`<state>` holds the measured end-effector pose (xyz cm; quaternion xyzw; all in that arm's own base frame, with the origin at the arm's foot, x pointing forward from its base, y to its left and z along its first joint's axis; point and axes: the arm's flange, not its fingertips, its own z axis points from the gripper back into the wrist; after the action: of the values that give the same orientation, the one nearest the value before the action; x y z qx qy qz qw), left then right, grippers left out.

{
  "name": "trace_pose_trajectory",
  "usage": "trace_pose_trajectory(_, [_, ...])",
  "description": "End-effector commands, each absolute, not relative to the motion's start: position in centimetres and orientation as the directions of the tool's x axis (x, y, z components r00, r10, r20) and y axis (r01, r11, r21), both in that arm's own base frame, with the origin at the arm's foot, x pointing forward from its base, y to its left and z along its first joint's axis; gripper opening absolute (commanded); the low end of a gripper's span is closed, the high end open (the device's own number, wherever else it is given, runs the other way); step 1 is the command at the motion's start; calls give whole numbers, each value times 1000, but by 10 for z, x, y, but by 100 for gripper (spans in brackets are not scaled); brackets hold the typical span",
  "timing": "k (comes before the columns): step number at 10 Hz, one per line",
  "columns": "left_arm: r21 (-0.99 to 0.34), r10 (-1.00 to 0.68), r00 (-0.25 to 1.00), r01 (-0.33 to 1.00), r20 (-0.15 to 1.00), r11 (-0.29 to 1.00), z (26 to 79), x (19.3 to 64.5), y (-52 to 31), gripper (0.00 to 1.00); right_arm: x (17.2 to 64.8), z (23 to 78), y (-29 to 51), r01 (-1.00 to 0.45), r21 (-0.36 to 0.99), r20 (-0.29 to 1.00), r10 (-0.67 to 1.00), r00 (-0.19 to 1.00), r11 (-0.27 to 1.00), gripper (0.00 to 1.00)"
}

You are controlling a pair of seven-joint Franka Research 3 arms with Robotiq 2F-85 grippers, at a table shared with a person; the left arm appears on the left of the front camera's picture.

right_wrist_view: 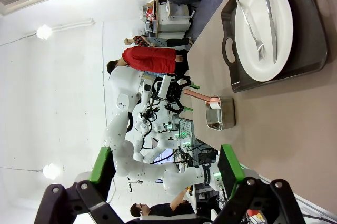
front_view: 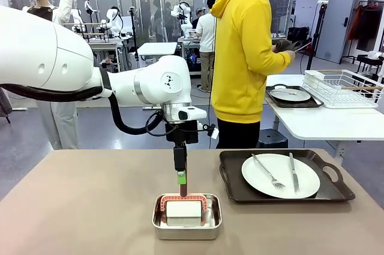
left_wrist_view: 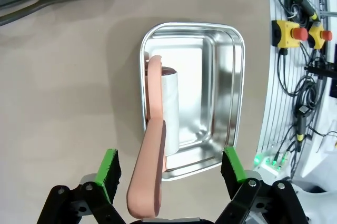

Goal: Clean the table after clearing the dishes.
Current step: When the left (or right) Handle tray is removed, use the left hand (or right hand) to clean the left (or right) side of the table with the Lint Roller.

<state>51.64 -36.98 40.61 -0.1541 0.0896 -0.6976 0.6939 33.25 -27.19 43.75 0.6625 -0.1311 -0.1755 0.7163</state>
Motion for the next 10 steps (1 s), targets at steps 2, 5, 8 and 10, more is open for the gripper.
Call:
trace_pose_trajectory(2, [-364, -999, 26, 931, 46, 7, 407, 522, -370, 71, 329, 439, -272, 69, 996, -40, -420, 907, 53, 100])
trace_pose_trajectory(5, [-362, -998, 16, 932, 52, -4, 408, 523, -372, 40, 329, 439, -272, 69, 996, -40, -420, 907, 53, 100])
trace_pose_trajectory(8, [-356, -998, 8, 934, 68, -17, 415, 523, -373, 14, 329, 439, -272, 69, 996, -40, -420, 907, 53, 100])
trace_pose_trajectory(10, [-359, -997, 1, 933, 77, -27, 416, 523, -373, 0, 329, 439, -272, 69, 996, -40, -420, 907, 53, 100])
